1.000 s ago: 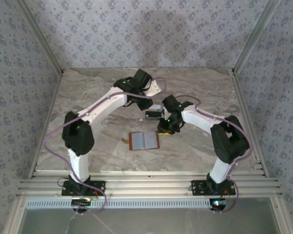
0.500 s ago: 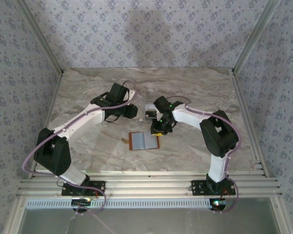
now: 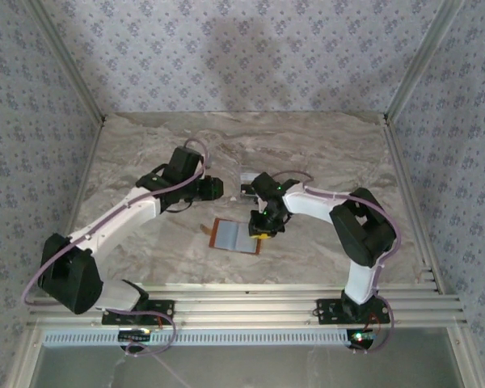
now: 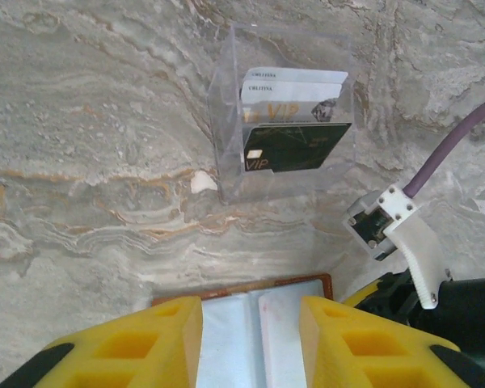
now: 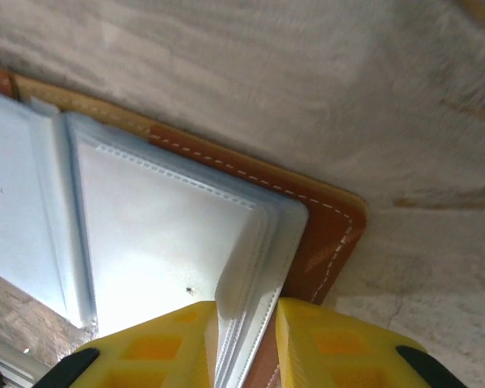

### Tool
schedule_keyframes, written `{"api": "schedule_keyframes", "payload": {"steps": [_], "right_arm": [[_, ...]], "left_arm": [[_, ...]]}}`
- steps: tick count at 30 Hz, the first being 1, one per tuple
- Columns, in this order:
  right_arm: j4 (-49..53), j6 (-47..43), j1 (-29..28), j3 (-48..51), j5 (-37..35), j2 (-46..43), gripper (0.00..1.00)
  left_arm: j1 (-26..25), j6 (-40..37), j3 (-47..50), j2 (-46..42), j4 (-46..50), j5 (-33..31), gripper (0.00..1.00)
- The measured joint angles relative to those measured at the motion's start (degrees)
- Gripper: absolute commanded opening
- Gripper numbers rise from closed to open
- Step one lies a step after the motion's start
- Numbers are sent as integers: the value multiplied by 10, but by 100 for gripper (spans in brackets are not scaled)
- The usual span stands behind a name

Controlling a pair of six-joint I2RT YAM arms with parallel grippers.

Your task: Take the credit cards out of the card holder

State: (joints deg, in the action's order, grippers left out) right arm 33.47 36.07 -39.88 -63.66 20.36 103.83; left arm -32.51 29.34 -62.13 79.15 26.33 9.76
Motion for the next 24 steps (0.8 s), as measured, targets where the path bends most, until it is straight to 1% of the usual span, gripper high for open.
{"api": "schedule_keyframes", "payload": {"steps": [4,7,12,18,21,24], "right_arm": [[-6,10,-1,10,0,-24,28],[-7,11,12,14,0,-52,28],[-8,10,54,25,0,-87,28],[-3,0,108,52,0,-114,28],[1,-10,131,65,1,-129,28],[6,-16,147,77,1,-144,28]], "left_arm": [[-7,19,-8,14,18,21,37],[-26,30,-23,37,35,22,39],[-87,58,-73,93,109,-15,38],[-168,71,-154,201,198,-77,38],[-206,74,-194,257,235,-97,38],[-231,74,-221,297,261,-108,38]]}}
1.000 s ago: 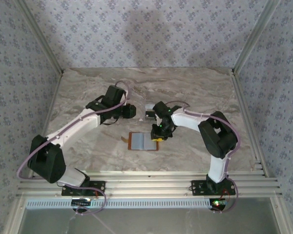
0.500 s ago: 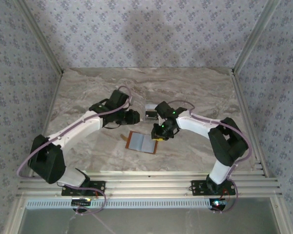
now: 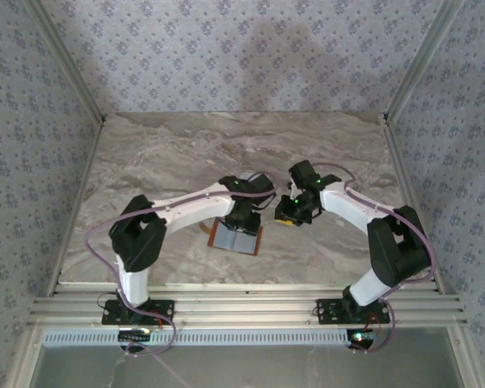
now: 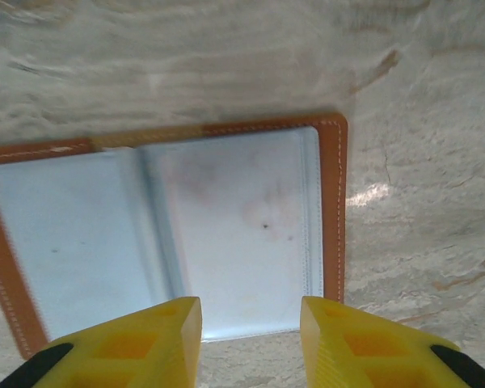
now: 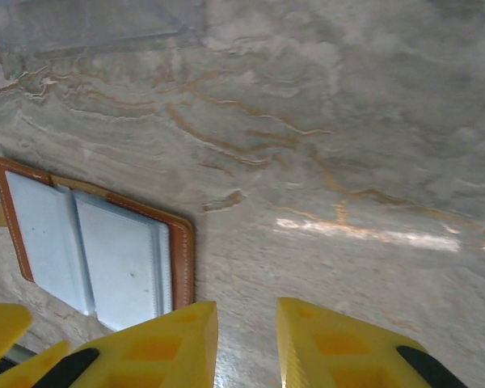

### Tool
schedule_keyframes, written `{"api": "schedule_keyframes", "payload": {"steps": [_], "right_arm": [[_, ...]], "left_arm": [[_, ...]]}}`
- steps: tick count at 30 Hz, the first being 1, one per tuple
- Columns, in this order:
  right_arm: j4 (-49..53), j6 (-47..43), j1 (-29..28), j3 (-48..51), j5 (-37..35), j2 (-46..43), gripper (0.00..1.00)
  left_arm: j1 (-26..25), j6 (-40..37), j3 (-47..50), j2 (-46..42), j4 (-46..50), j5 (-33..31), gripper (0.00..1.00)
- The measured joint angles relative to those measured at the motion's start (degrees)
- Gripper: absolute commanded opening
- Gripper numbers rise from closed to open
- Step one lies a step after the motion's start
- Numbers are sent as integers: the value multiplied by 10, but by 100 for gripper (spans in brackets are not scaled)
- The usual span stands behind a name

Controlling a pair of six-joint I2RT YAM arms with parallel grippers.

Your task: Take the credit cards out of the card holder

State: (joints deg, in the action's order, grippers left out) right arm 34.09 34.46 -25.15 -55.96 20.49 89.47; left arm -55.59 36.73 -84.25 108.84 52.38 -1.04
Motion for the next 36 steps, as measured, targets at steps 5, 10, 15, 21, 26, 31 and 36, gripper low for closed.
{"api": "schedule_keyframes", "payload": {"steps": [5,10,15,21,26,31,36], "right_arm": [[2,-7,8,8,3,-10,28],[0,-9,9,13,8,-10,28],[0,-9,10,16,10,-10,28],[0,-9,10,18,10,-10,28],[-3,-9,10,18,10,-10,28],[-9,-9,10,18,10,-10,28],[-11,-9,10,18,10,-10,28]], "left_arm": [[-12,0,-24,42,20,-1,38],[-11,0,-31,69,30,2,38],[-11,-2,-31,88,31,8,39],[-10,-2,-32,90,30,19,40],[-10,-2,-32,91,28,33,44],[-9,0,-28,91,17,48,46],[-2,0,-24,90,13,62,45]]}}
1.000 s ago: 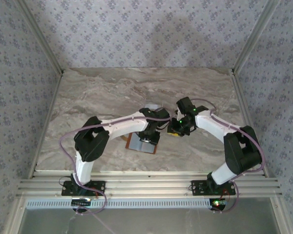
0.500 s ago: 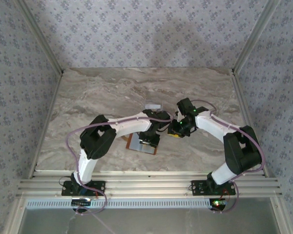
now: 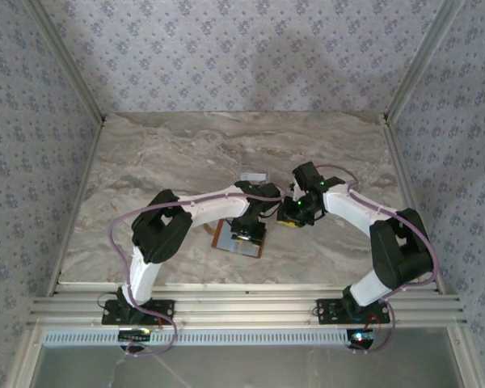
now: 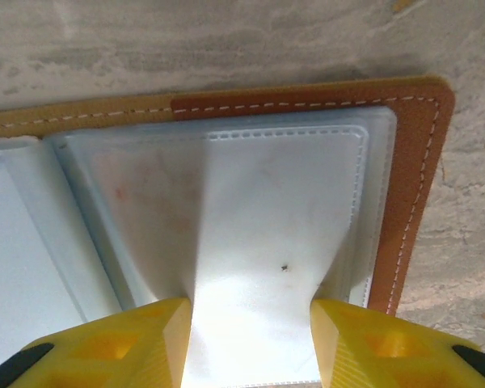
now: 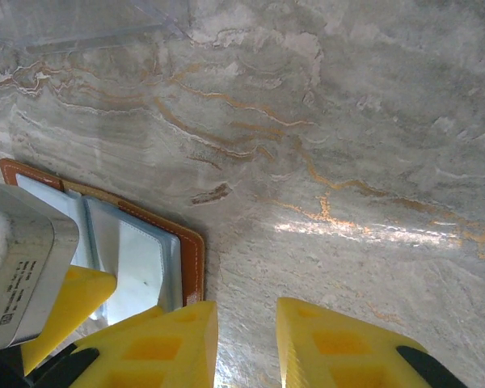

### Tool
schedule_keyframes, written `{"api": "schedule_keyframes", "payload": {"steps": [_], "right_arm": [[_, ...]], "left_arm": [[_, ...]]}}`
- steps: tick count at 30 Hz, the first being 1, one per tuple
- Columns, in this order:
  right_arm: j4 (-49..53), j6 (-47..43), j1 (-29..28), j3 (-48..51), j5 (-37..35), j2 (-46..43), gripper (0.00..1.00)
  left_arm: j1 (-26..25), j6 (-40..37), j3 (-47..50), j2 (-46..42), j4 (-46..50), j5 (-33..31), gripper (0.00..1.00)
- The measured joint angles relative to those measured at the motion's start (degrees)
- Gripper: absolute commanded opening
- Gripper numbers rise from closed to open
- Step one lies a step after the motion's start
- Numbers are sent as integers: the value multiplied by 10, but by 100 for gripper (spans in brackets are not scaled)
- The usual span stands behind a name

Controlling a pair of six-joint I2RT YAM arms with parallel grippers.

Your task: Take the credit cards out of the card holder

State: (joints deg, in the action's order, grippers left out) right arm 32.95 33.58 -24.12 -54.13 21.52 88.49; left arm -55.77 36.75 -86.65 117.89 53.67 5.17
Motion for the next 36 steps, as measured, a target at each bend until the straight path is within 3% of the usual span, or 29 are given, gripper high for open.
{"api": "schedule_keyframes", "payload": {"steps": [5,17,36], "right_arm": [[0,0,0,0,0,0,28],[0,2,-17,0,0,0,27],[-30,44,-76,-13,28,26,27]], "left_arm": [[0,3,1,0,-2,-1,40],[8,16,34,-23,-32,3,11],[77,46,198,-137,-212,109,8]]}}
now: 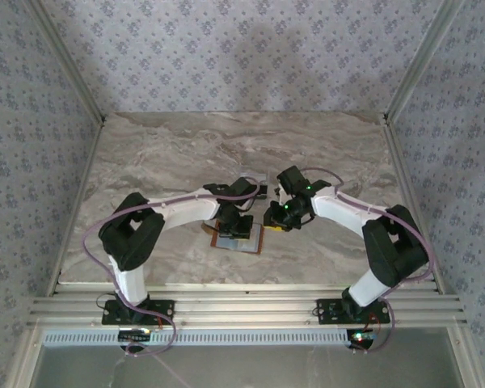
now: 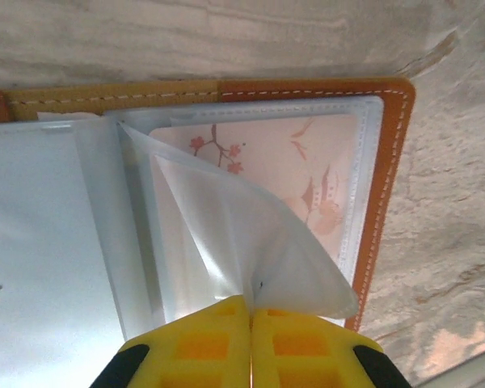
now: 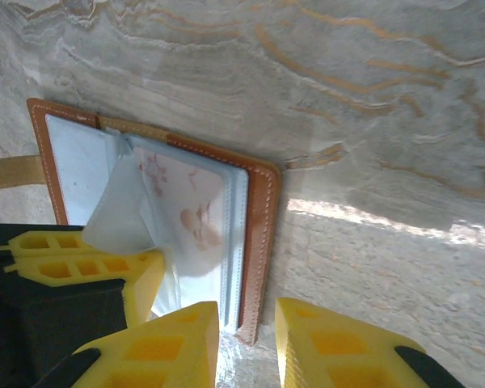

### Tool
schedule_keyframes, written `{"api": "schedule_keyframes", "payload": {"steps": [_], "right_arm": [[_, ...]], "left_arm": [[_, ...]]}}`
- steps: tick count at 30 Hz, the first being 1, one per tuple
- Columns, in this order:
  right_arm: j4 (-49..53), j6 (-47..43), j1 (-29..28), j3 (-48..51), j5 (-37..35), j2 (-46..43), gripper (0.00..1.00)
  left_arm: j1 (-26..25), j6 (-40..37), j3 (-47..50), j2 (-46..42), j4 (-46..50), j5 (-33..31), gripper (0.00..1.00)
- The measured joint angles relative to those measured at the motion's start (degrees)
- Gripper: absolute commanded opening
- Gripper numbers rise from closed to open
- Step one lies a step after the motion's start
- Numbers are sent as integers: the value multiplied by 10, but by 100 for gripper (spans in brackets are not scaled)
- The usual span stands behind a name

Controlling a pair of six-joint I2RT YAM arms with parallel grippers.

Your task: Take the credit cards out of the card holder

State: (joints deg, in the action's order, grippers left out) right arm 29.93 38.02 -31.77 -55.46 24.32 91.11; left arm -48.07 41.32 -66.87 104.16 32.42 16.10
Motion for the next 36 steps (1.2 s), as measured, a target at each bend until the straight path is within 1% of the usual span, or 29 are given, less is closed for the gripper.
{"api": "schedule_keyframes", "payload": {"steps": [4,10,18,22,25,29,33,36], "right_arm": [[-9,7,-14,-14,7,15,26],[-22,15,-21,-24,16,42,25],[-43,21,-23,-26,32,81,24],[-58,30,-24,-26,50,99,24],[-65,32,-24,-26,60,108,24],[-76,37,-26,-26,74,110,24],[-93,43,-30,-26,92,118,24],[-97,46,-35,-26,97,122,24]], "left_arm": [[15,19,35,-24,-51,29,9],[23,43,71,-47,-121,63,9],[27,78,120,-65,-193,75,17],[30,88,137,-66,-205,75,25],[31,92,145,-70,-202,63,35],[31,88,149,-102,-189,43,34],[31,78,147,-158,-176,23,35],[32,71,140,-186,-148,-6,35]]}}
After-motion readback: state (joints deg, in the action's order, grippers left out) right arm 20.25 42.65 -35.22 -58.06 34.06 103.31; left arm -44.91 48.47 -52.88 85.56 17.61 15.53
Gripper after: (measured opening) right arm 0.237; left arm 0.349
